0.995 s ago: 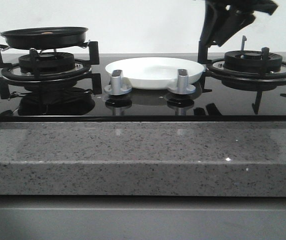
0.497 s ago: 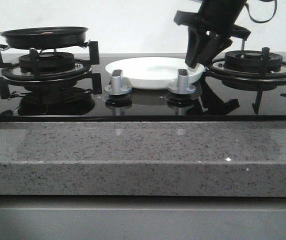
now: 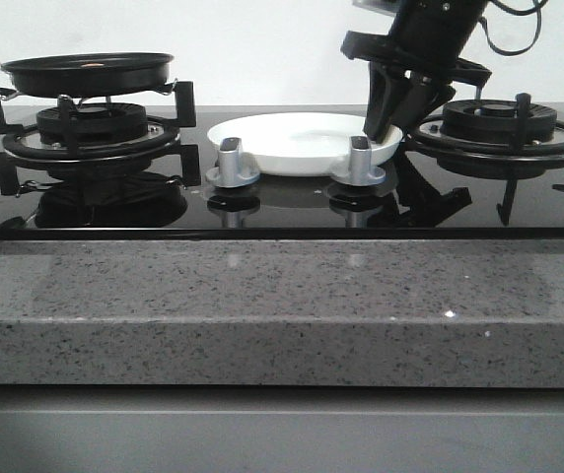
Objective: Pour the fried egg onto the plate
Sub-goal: 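Lower the right gripper to the white plate rim and grasp it, then lift the white plate with the right gripper and bring it toward the pan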
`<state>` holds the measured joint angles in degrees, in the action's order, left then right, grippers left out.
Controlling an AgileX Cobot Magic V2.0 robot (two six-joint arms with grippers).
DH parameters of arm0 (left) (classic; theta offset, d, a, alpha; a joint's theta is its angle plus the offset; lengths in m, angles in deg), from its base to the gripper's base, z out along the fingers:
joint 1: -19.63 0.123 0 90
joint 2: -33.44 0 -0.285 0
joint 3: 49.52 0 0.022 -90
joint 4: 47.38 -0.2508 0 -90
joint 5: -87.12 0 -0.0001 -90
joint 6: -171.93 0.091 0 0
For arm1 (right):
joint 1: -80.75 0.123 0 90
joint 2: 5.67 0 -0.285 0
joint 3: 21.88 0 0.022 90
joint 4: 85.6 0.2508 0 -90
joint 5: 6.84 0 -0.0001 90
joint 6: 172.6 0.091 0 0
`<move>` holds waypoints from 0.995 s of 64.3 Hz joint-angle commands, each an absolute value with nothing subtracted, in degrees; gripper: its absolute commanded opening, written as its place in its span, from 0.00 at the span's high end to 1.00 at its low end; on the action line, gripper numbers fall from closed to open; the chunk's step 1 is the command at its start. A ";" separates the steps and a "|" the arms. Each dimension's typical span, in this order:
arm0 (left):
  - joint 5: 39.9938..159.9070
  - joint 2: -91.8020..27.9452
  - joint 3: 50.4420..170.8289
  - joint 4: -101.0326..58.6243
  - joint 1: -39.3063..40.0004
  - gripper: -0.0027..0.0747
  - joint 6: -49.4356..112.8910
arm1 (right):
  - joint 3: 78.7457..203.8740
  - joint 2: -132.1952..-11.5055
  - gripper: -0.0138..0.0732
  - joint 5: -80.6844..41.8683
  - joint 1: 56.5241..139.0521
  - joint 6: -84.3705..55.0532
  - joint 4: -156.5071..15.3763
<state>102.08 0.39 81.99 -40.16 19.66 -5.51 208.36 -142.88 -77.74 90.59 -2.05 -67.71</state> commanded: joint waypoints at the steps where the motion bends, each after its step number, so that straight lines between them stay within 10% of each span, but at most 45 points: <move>1: 97.13 -0.26 84.04 -40.04 19.27 0.15 -5.82 | 209.87 -140.09 0.54 -77.72 91.11 -2.77 -66.24; 18: 97.13 -0.26 84.04 -40.04 19.27 0.16 -5.82 | 209.87 -140.09 0.91 -78.02 91.10 -2.77 -66.24; 64: 97.13 -0.26 84.04 -40.04 19.27 0.16 -5.82 | 216.10 -134.81 0.92 -83.24 87.76 0.83 -61.98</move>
